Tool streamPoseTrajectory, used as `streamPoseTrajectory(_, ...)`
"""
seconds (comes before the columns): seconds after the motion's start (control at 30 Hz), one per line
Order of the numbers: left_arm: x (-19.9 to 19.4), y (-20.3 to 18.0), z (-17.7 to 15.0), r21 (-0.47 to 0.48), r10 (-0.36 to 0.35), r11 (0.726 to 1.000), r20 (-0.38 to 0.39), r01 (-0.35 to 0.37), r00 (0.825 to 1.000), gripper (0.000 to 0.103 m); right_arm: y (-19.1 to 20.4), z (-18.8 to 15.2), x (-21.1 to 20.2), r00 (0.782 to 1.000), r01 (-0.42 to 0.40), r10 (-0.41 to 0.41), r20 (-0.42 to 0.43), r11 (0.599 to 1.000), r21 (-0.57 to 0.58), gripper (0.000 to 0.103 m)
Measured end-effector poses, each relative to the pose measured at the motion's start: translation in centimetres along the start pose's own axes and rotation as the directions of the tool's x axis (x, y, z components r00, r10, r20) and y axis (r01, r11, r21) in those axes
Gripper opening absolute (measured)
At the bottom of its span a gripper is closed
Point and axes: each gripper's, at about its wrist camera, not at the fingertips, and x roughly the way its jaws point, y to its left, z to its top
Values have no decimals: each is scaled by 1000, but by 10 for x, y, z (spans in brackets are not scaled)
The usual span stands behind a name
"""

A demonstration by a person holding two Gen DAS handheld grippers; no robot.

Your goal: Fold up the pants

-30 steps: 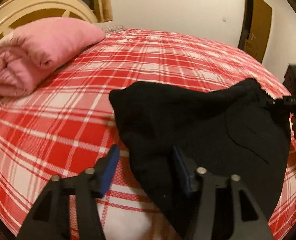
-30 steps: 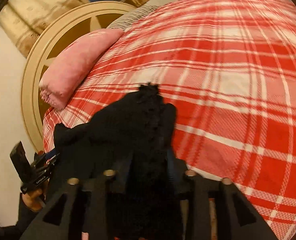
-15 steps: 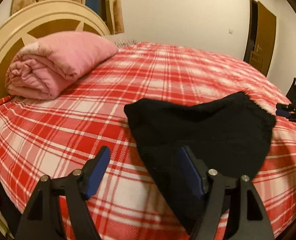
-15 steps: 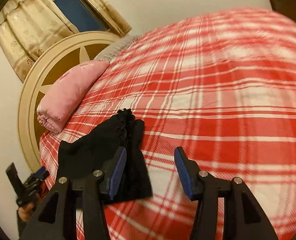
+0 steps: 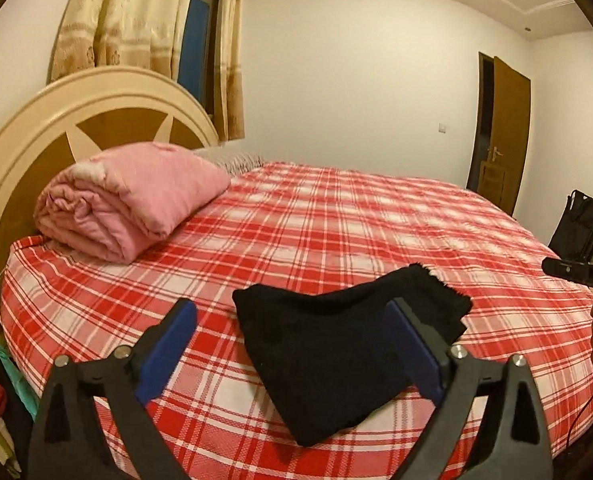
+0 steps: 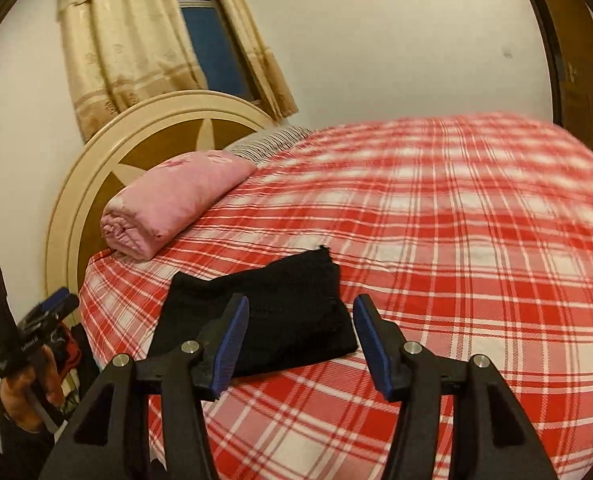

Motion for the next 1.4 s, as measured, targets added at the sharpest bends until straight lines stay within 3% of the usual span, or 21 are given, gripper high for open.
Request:
streamPoseTrajectory(0.37, -21, -5, 6, -3, -20, 1000, 47, 21, 999, 100, 49, -2, -41, 998, 4, 4, 69, 994, -111, 57)
streamPoseTrajectory(0.87, -19, -17, 4, 15, -17, 1000, 17, 17, 1000, 103, 46, -7, -45, 997, 23, -15, 75, 994, -103, 58)
streamPoseTrajectory(1.4, -27, -28, 7, 37, -11, 999, 48, 9, 999, 103, 51, -8, -59, 993, 44, -29, 110, 990, -134, 58)
